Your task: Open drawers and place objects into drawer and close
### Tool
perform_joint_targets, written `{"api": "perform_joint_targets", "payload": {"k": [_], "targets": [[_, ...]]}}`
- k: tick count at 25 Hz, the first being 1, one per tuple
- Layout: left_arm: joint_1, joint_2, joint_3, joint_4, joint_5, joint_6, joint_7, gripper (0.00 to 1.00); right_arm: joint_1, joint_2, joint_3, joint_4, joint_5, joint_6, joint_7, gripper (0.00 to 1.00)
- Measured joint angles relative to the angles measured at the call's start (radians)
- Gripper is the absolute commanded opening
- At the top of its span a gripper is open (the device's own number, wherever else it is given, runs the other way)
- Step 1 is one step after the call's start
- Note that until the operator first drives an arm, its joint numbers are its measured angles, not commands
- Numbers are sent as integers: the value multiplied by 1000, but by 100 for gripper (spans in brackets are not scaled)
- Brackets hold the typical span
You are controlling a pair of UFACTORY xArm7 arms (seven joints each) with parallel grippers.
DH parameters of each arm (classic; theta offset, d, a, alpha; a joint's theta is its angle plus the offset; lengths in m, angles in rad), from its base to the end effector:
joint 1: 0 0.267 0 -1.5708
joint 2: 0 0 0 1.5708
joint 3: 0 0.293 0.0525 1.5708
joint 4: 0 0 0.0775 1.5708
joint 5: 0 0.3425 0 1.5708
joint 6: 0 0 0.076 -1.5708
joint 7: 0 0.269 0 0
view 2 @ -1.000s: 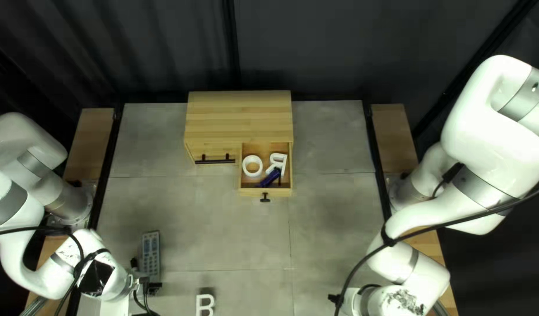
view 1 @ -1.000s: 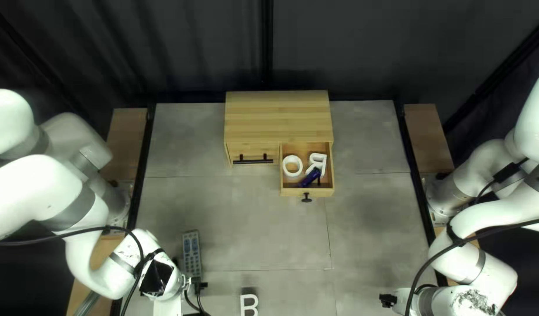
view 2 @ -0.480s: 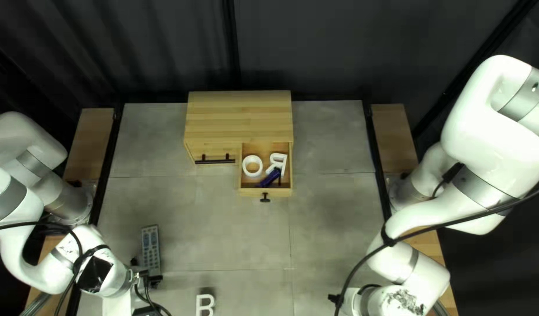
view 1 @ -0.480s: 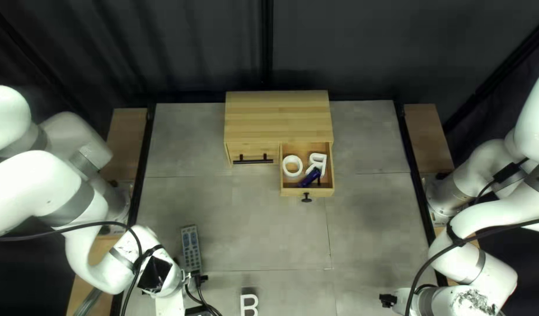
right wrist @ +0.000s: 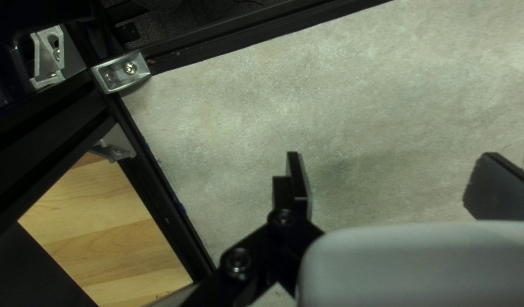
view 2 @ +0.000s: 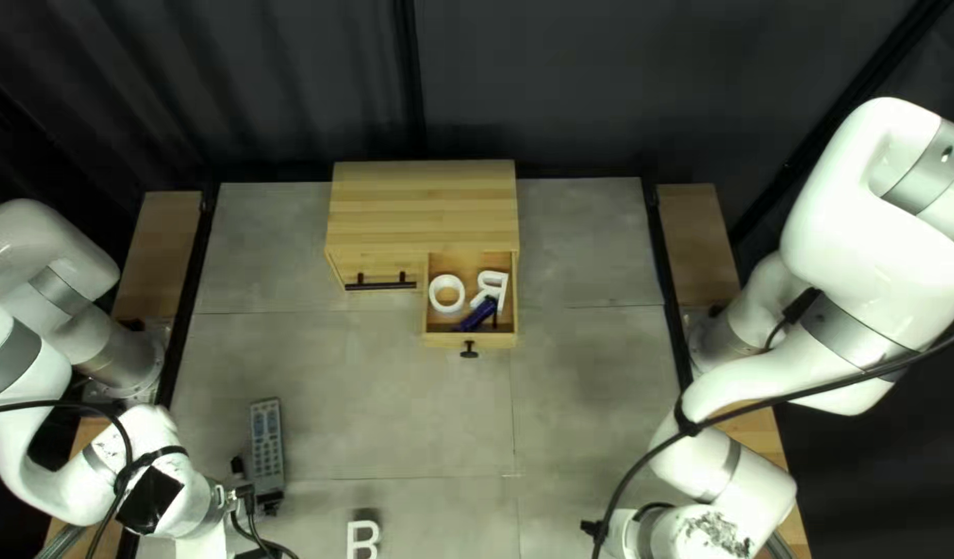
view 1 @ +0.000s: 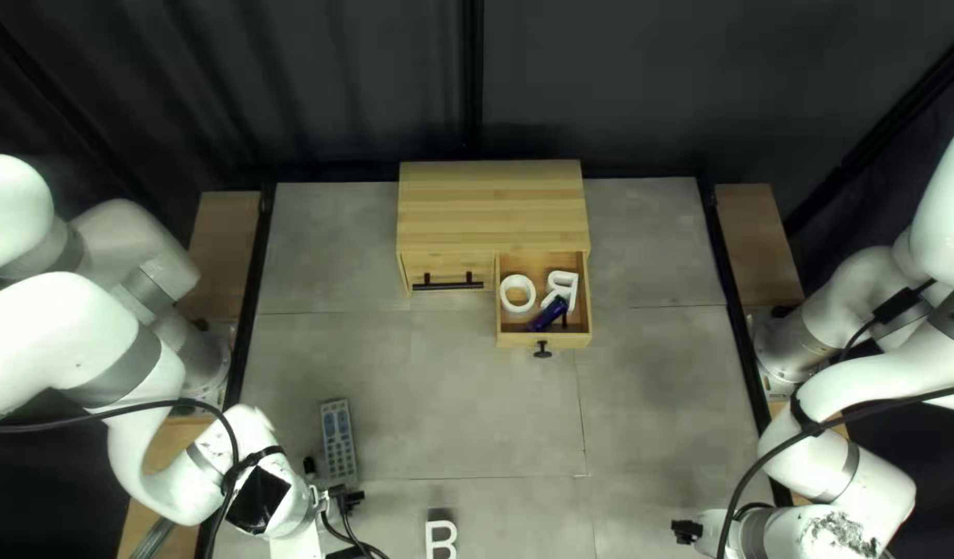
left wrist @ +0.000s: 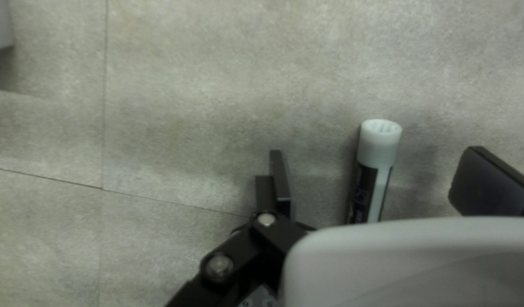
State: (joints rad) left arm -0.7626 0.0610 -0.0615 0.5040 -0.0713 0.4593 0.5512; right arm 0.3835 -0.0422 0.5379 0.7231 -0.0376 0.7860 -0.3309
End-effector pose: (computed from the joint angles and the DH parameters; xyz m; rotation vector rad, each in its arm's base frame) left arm 0.2404 -0.2665 0.0099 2.4647 -1.8952 -0.0325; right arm 0.2507 0.3153 0.0959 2.4781 1.8423 -0.0183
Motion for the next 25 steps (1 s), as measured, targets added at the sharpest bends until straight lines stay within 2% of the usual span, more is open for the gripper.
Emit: {"api": "perform_joint_targets", "payload": {"k": [11,14,20,25], "targets": [[0,-3,2,6,10,27,-2,0,0,0,0,0,0,0,0,100],[3,-27,4,19,23,76,-10,0,0,0,0,0,0,0,0,100],[7,-141,10,102,40,312,8,0,0,0,0,0,0,0,0,100],[37,-185,43,260,87,529,82,0,0,0,0,0,0,0,0,100]]}}
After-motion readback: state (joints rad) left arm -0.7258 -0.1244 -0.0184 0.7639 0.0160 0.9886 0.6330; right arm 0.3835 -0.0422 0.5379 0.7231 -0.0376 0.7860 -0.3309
